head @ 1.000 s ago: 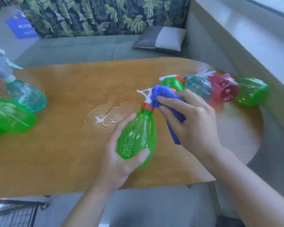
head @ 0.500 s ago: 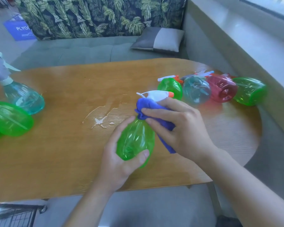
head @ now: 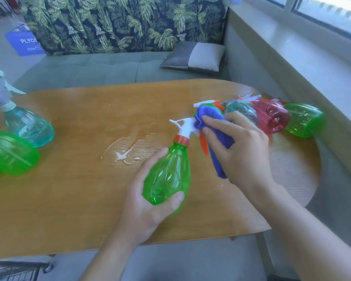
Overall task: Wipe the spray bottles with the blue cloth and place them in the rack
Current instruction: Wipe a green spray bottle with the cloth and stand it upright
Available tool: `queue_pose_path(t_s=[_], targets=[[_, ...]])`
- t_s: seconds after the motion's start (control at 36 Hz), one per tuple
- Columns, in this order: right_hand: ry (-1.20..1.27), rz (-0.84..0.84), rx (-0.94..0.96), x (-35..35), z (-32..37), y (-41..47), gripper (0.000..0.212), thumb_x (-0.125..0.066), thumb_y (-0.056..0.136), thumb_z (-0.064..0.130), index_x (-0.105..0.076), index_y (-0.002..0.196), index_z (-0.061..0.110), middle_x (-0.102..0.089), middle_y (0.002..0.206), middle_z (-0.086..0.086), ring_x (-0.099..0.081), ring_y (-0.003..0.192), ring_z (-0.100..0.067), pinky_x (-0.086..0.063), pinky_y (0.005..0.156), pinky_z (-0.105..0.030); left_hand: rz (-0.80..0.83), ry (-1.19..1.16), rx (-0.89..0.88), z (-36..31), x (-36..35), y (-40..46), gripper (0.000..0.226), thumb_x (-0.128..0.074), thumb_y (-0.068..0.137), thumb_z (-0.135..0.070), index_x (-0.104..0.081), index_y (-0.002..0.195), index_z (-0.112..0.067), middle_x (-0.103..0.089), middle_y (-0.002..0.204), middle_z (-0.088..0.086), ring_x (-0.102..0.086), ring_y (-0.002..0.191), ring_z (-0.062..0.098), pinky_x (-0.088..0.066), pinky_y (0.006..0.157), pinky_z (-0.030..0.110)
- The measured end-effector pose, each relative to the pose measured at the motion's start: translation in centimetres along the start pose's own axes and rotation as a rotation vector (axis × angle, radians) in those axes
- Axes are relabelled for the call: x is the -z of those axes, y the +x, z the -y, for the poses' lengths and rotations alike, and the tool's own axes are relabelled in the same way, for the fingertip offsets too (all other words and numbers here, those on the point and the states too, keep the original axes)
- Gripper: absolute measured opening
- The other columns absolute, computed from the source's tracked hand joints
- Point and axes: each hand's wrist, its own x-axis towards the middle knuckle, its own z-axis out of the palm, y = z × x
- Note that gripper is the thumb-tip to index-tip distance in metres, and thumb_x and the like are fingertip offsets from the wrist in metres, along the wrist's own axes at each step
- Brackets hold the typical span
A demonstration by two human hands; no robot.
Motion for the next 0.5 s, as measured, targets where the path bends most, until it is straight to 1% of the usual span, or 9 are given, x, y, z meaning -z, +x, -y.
queue_pose_path(t_s=[0.06,0.11,0.17,0.25,0.33,0.39,0.44,0.47,0.5], targets=[[0.012,0.021,0.024,-0.2,0.3,-0.4,0.024,-0.071,0.097,0.035,-0.081,0.117,0.026,-0.065,0.095,0.007,-0.063,0.084,-0.015,-0.054,0.073,-0.04,-0.008,0.004,0.0,0.0,-0.1,0.0,0.08,-0.086,0.075,-0.033,-0.059,0.15,-0.036,-0.06,0.155,-0.005,-0.056,0.145,0.029,-0.045,0.118,0.064],[0.071,0.092,0.08,-0.7,1.1,-1.1,0.025,-0.071,0.097,0.034,-0.08,0.118,0.026,-0.065,0.097,0.006,-0.063,0.085,-0.016,-0.054,0.075,-0.039,-0.024,0.008,0.0,0.0,0.0,0.0,0.08,-0.086,0.075,-0.033,-0.059,0.15,-0.035,-0.06,0.155,-0.006,-0.056,0.145,0.028,-0.045,0.119,0.063],[0.108,0.132,0.13,-0.9,1.5,-1.4,0.024,-0.072,0.096,0.032,-0.08,0.118,0.026,-0.065,0.098,0.006,-0.063,0.084,-0.016,-0.054,0.074,-0.037,-0.031,0.019,-0.008,0.0,0.1,0.0,0.078,-0.085,0.074,-0.035,-0.06,0.149,-0.039,-0.061,0.154,-0.008,-0.056,0.144,0.026,-0.045,0.119,0.06],[0.032,0.062,0.098,-0.5,0.6,-0.4,0.023,-0.072,0.097,0.033,-0.081,0.117,0.026,-0.067,0.097,0.005,-0.064,0.084,-0.02,-0.054,0.073,-0.041,-0.012,0.024,-0.017,-0.1,0.0,0.1,0.078,-0.085,0.074,-0.034,-0.06,0.147,-0.042,-0.061,0.153,-0.008,-0.057,0.143,0.027,-0.047,0.118,0.059],[-0.011,0.001,0.036,0.0,-0.1,0.1,0.022,-0.073,0.097,0.032,-0.081,0.116,0.026,-0.067,0.095,0.005,-0.063,0.084,-0.018,-0.054,0.073,-0.041,0.003,0.026,-0.017,0.0,-0.2,-0.1,0.08,-0.085,0.075,-0.033,-0.059,0.15,-0.032,-0.06,0.154,-0.009,-0.056,0.144,0.025,-0.048,0.118,0.054],[0.036,0.054,0.077,-0.3,0.6,-0.4,0.023,-0.072,0.097,0.033,-0.081,0.116,0.026,-0.064,0.095,0.008,-0.061,0.084,-0.013,-0.053,0.074,-0.035,0.008,0.024,-0.009,0.1,-0.2,-0.1,0.081,-0.085,0.075,-0.033,-0.058,0.151,-0.026,-0.06,0.154,-0.007,-0.056,0.145,0.025,-0.05,0.117,0.05],[0.109,0.138,0.151,-0.6,1.4,-1.0,0.022,-0.072,0.097,0.032,-0.081,0.116,0.024,-0.064,0.096,0.009,-0.06,0.084,-0.011,-0.052,0.076,-0.03,0.001,0.02,-0.003,0.1,-0.2,-0.1,0.08,-0.085,0.075,-0.032,-0.058,0.15,-0.025,-0.061,0.153,-0.008,-0.056,0.145,0.022,-0.049,0.117,0.042],[0.122,0.159,0.173,-0.7,1.5,-1.1,0.022,-0.073,0.097,0.031,-0.081,0.116,0.024,-0.065,0.097,0.008,-0.061,0.085,-0.012,-0.053,0.076,-0.031,-0.002,0.02,-0.005,0.1,-0.2,0.0,0.08,-0.085,0.075,-0.032,-0.058,0.15,-0.025,-0.061,0.152,-0.009,-0.056,0.144,0.021,-0.049,0.117,0.04],[0.115,0.157,0.172,-0.6,1.5,-1.0,0.022,-0.072,0.097,0.032,-0.081,0.116,0.025,-0.066,0.098,0.007,-0.062,0.085,-0.014,-0.053,0.075,-0.034,-0.002,0.021,-0.008,0.1,-0.1,0.0,0.08,-0.085,0.075,-0.033,-0.059,0.15,-0.027,-0.062,0.152,-0.009,-0.057,0.144,0.022,-0.049,0.117,0.042]])
